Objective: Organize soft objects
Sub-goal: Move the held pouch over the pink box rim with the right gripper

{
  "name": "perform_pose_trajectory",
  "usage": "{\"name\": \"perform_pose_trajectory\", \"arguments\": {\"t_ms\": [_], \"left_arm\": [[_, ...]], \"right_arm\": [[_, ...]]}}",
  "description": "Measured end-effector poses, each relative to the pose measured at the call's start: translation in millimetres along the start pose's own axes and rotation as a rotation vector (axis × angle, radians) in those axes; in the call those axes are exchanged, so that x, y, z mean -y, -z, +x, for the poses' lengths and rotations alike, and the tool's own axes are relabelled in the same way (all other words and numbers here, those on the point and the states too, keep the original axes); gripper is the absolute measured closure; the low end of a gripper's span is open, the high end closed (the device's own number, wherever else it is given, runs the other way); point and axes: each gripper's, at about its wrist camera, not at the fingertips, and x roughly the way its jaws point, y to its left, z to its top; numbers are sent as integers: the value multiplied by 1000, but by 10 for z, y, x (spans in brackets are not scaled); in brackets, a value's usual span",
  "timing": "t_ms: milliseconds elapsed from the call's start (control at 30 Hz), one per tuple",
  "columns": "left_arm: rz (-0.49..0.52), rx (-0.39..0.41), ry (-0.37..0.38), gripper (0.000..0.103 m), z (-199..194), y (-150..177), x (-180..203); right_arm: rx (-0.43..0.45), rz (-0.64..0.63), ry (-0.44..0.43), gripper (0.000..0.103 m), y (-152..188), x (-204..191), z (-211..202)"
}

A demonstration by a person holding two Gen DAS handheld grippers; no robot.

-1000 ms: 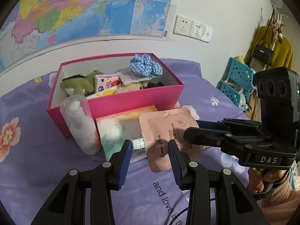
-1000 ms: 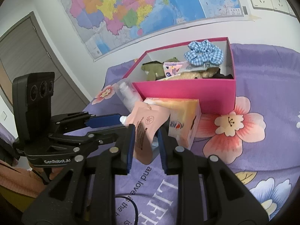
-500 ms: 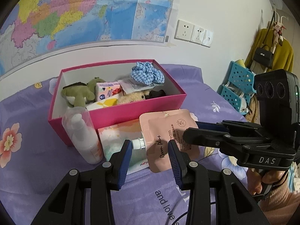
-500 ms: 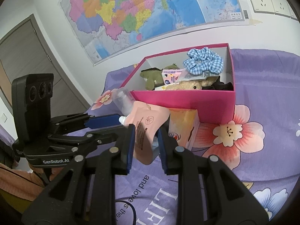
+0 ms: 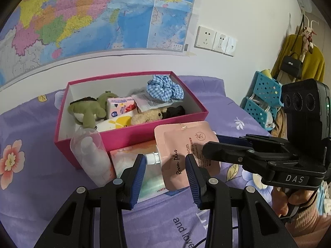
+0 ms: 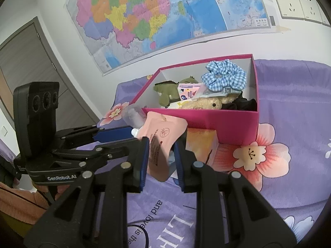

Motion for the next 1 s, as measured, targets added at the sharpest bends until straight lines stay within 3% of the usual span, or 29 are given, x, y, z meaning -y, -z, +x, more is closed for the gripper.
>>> {"name": "perform_pose_trajectory", "arguments": {"t_ms": [1000], "left_arm": [[-8, 30, -11, 64, 68, -243, -123]], "right_arm": [[26, -6, -4, 76, -267, 53, 77]]}}
